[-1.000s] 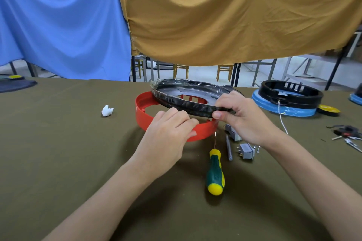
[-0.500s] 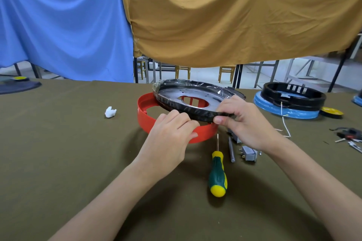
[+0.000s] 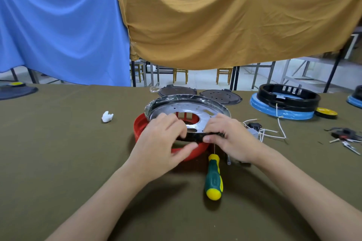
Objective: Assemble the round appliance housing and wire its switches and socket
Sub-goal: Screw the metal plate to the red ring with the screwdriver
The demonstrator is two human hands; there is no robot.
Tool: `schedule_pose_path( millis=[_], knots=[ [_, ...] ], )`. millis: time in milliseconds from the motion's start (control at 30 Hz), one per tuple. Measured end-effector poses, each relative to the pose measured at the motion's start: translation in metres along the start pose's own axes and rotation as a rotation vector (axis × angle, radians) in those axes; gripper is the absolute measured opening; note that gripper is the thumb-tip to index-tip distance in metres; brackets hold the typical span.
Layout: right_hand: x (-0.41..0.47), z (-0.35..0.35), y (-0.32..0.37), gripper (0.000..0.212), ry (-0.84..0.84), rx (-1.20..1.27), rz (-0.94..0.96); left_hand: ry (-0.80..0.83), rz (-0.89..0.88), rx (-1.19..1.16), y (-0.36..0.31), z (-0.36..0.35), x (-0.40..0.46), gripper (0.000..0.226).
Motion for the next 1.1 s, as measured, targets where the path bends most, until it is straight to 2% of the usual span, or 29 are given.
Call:
schedule_pose_path(
  millis=[100, 133, 233, 333, 467, 700, 833, 967, 1100],
  knots=[
    [0.0, 0.0, -0.001, 0.008, 0.015, -0.007, -0.002, 0.067, 0.157, 0.027, 0.019, 0.0, -0.003, 0.032],
    [0.0, 0.0, -0.001, 0.008, 0.021, -0.01, -0.003, 0.104, 0.181, 0.029, 0.024, 0.0, -0.005, 0.029],
    [-0.001, 0.001, -0.004, 0.007, 0.032, -0.018, -0.007, 0.115, 0.113, 0.099, 0.022, 0.003, -0.006, 0.011],
    [-0.001, 0.003, -0.006, 0.012, 0.051, -0.026, -0.023, 0.119, 0.014, 0.151, 0.012, 0.009, -0.001, 0.014],
    [0.001, 0.005, -0.006, 0.018, 0.094, -0.055, -0.037, 0.227, -0.063, 0.129, 0.001, 0.01, 0.001, 0.017],
    [0.013, 0.009, -0.005, 0.02, 0.229, -0.136, -0.106, 0.267, 0.013, 0.065, 0.001, 0.006, -0.001, 0.023],
    [0.015, 0.009, -0.006, 0.019, 0.243, -0.144, -0.125, 0.289, 0.072, 0.045, 0.009, 0.0, -0.002, 0.032],
    [0.011, 0.011, -0.007, 0.017, 0.226, -0.123, -0.147, 0.385, 0.023, -0.01, 0.011, -0.002, 0.004, 0.028],
    [0.008, 0.009, -0.004, 0.016, 0.23, -0.161, -0.148, 0.403, 0.033, -0.034, 0.016, -0.002, 0.005, 0.023]
  ],
)
Point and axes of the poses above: each hand's wrist, its own x-axis towards the middle knuckle, its own z-axis out of the back of the hand, y = z × x, the point moved 5 cm from there along x, towards the middle knuckle, and after that the axes turned 2 degrees about -x, right-handed, at the moved point
